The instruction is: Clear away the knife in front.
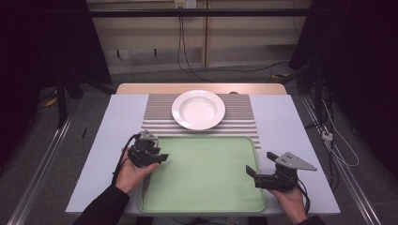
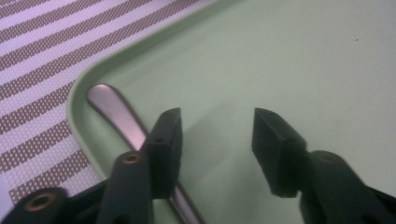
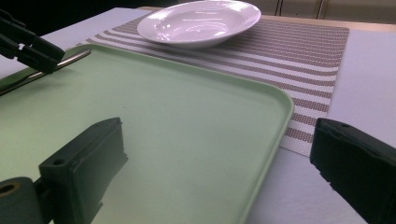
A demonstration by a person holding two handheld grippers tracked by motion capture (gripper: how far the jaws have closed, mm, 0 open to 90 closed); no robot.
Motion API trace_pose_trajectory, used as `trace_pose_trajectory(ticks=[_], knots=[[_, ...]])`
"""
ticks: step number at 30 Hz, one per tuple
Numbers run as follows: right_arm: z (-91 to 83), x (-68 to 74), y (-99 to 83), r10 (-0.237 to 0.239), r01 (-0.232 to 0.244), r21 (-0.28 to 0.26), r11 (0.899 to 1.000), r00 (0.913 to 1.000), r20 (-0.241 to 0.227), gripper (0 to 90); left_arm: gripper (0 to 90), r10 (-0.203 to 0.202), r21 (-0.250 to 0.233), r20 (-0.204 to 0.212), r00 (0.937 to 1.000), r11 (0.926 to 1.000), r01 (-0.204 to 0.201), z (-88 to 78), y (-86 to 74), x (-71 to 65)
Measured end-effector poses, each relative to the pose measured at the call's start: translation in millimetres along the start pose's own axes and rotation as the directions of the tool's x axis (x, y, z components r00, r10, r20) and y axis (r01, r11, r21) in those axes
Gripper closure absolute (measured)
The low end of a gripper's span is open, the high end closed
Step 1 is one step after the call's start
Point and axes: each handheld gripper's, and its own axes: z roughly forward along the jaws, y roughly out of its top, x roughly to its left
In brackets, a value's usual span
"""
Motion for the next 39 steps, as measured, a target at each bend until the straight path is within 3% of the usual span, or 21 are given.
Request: trace_pose_trajectory(ticks=[6,9,12,16,18,20,22,27,30,39], knots=[[0.0,-0.1,0.1,0.000,0.000,-0.001,1.000,1.0000,0.000,3.1,16.0,-0.004,-0.070,0.004,1.0000,0.9975,0.004,-1.2,3.0,1.4],[0.6,-0.6,0.0,0.002,-0.002,0.000,1.000,1.0000,0.001,3.1,4.2,0.032,-0.070,0.029,0.9991,0.9971,-0.030,-4.3,5.2,1.4],[1.2,-1.2,0.0,0.006,-0.006,0.002,1.000,1.0000,0.003,3.1,6.3,0.056,-0.108,0.011,0.9984,0.9927,-0.054,-12.4,7.7,1.1],[2.1,-1.5,-0.1,0.004,-0.004,0.004,1.000,1.0000,0.005,3.1,6.5,0.068,-0.153,-0.074,0.9949,0.9851,-0.079,-23.5,7.3,-2.0],[2.0,-1.5,-0.2,0.003,-0.003,0.005,1.000,1.0000,0.005,3.1,6.4,0.079,-0.158,-0.059,0.9951,0.9836,-0.088,-26.5,5.1,-2.3],[1.4,-1.5,-0.2,0.006,-0.006,0.003,1.000,1.0000,0.006,3.1,6.4,0.079,-0.181,-0.080,0.9937,0.9791,-0.092,-30.2,2.0,-3.8],[1.1,-1.6,-0.3,0.006,-0.006,0.002,1.000,1.0000,0.005,3.1,6.5,0.056,-0.219,-0.088,0.9946,0.9730,-0.074,-35.7,-1.2,-3.7],[1.7,-1.0,-0.4,0.006,-0.006,0.006,1.000,1.0000,0.002,3.1,5.8,0.039,-0.239,-0.120,0.9920,0.9688,-0.067,-46.2,-6.6,-4.8],[1.4,-1.7,-0.6,0.009,-0.009,0.004,1.000,0.9999,0.005,3.1,5.7,0.011,-0.240,-0.092,0.9957,0.9703,-0.033,-51.2,-10.5,-2.8],[1.3,-2.5,-0.9,0.011,-0.011,0.005,1.000,0.9999,0.007,3.1,5.8,-0.080,-0.279,-0.092,0.9925,0.9591,0.051,-59.1,-35.5,7.4]])
